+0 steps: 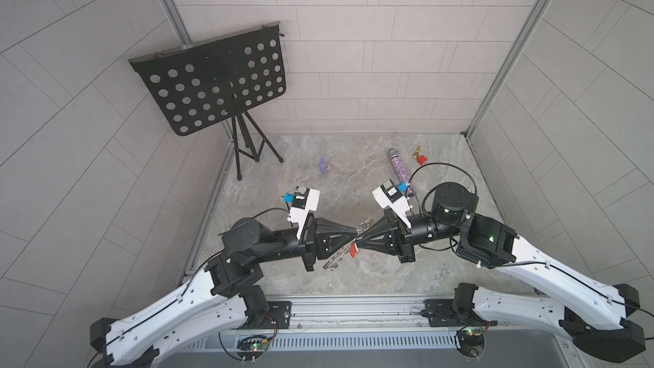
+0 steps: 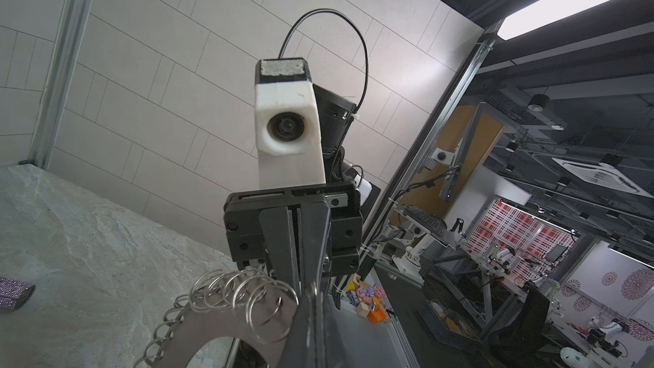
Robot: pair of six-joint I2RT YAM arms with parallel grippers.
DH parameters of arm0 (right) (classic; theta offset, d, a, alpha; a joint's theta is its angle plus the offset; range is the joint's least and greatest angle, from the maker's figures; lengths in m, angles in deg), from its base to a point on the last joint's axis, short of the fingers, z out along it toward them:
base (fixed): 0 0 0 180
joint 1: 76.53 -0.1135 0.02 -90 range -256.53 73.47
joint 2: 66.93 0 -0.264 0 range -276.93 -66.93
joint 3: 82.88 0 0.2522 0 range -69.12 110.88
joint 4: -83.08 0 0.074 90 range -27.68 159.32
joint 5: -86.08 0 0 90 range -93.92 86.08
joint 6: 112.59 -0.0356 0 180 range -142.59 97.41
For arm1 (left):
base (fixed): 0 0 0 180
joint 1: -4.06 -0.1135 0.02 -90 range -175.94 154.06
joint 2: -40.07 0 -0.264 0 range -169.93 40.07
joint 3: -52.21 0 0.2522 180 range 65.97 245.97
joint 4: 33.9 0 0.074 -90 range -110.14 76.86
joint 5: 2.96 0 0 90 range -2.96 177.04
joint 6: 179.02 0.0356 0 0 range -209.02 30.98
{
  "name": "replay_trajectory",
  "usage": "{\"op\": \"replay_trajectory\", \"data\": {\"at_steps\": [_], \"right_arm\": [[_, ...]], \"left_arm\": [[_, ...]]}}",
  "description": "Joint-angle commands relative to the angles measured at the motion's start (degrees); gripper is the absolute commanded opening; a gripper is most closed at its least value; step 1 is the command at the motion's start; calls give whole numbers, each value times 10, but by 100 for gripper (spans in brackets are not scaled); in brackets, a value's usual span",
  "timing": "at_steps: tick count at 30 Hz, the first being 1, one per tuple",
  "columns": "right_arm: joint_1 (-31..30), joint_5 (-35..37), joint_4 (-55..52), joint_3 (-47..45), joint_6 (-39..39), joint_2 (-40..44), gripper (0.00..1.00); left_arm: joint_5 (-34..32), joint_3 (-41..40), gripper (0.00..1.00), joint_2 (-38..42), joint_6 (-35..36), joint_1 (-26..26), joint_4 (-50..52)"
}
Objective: Attach keys to a key ring
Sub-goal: Adjust the key on the keyring.
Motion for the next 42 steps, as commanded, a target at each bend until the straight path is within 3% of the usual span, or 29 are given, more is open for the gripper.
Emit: {"op": "replay_trajectory", "data": {"at_steps": [1, 3, 8, 11, 17, 21, 42], "right_arm": [[3, 44, 28, -3, -12, -12, 0], [2, 47, 19, -4, -5, -9, 7], [2, 69, -34, -5, 29, 20, 37], [2, 91, -67, -3, 46, 45, 47], [3, 113, -76, 7, 59, 75, 44], [3, 99, -74, 30, 62, 58, 36], [-2, 59, -62, 57, 61, 10, 26]], "left_arm": [[29, -10, 0, 10, -10, 5, -53], [19, -11, 0, 17, -3, 5, -50], [-29, -14, 0, 45, 24, 5, -30], [-44, -18, 0, 57, 29, 5, -28], [-51, -25, 0, 59, 24, 5, -32], [-52, -31, 0, 50, 17, 5, -49], [-51, -35, 0, 32, 13, 5, -66]]}}
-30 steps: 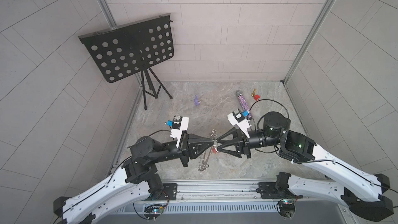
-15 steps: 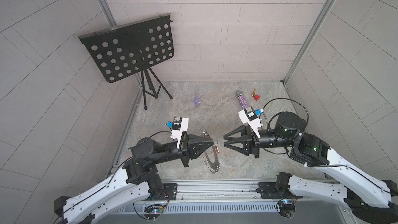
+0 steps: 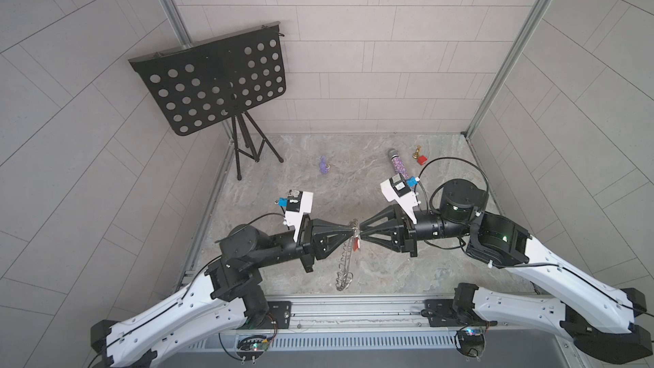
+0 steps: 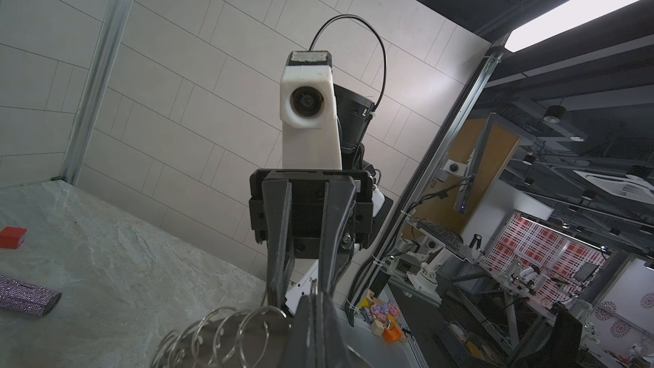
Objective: Attach keys to a key ring
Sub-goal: Adjust the key on the keyring.
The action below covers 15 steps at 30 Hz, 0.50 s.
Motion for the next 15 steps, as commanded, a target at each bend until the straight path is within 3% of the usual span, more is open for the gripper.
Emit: {"op": "replay_trajectory", "data": {"at_steps": [1, 10, 15], "right_arm": [[-4, -13, 7, 14, 5, 1, 26], [-14, -17, 3, 17, 10, -7, 25], [-15, -14, 1, 19, 12, -8, 14]], "left_arm": [[1, -1, 0, 3, 1, 2, -41], [-4, -3, 0, -1, 2, 2, -35], [-4, -3, 0, -2, 2, 1, -32]]}}
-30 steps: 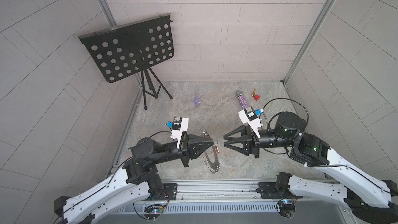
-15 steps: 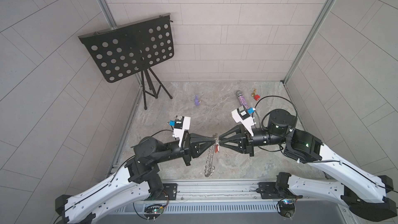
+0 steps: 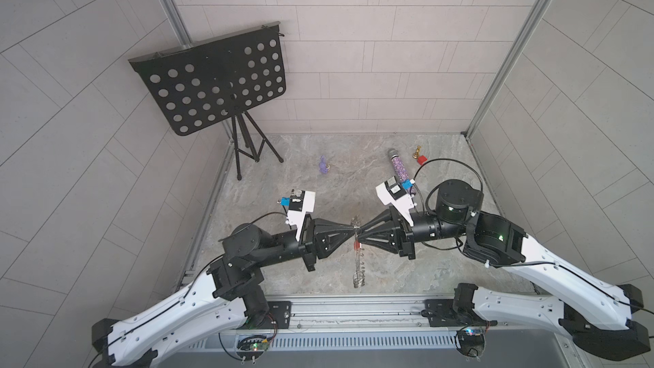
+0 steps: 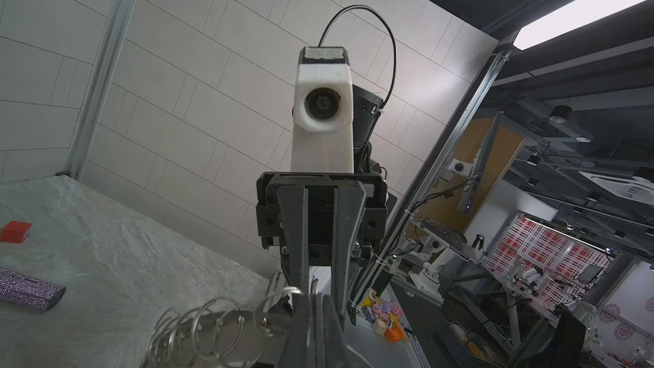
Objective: Attach keys to a key ring
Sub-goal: Adjust the key on the keyring.
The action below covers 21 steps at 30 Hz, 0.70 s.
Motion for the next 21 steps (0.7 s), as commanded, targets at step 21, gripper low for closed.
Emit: {"op": "replay_trajectory", "data": {"at_steps": [21], "right_arm": [[-5, -3, -170, 88, 68, -24, 0]], "left_arm": [[43, 31, 19, 10, 9, 2, 98]]}}
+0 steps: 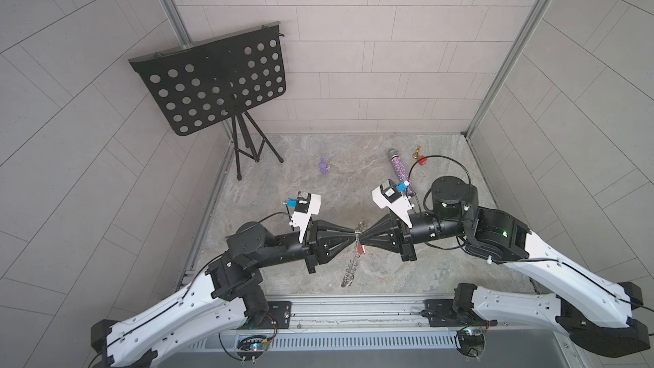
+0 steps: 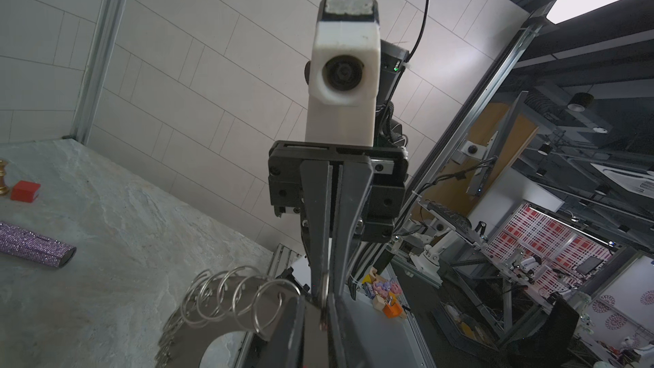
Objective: Attach keys to a key ring
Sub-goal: Adjust the key on the keyring.
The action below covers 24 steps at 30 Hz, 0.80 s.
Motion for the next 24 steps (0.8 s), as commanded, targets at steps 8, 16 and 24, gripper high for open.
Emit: {"op": "replay_trajectory", "data": {"at_steps": [8, 16, 24], "right_arm": [[-4, -36, -97, 52, 37, -32, 0], [-4, -52, -120, 60, 40, -48, 0], [-4, -50, -135, 63, 50, -56, 0]], "left_arm": [[66, 28, 19, 2, 0, 2, 42], [89, 37, 16, -13, 1, 2, 63], [97, 34, 5, -17, -4, 2, 71]]}}
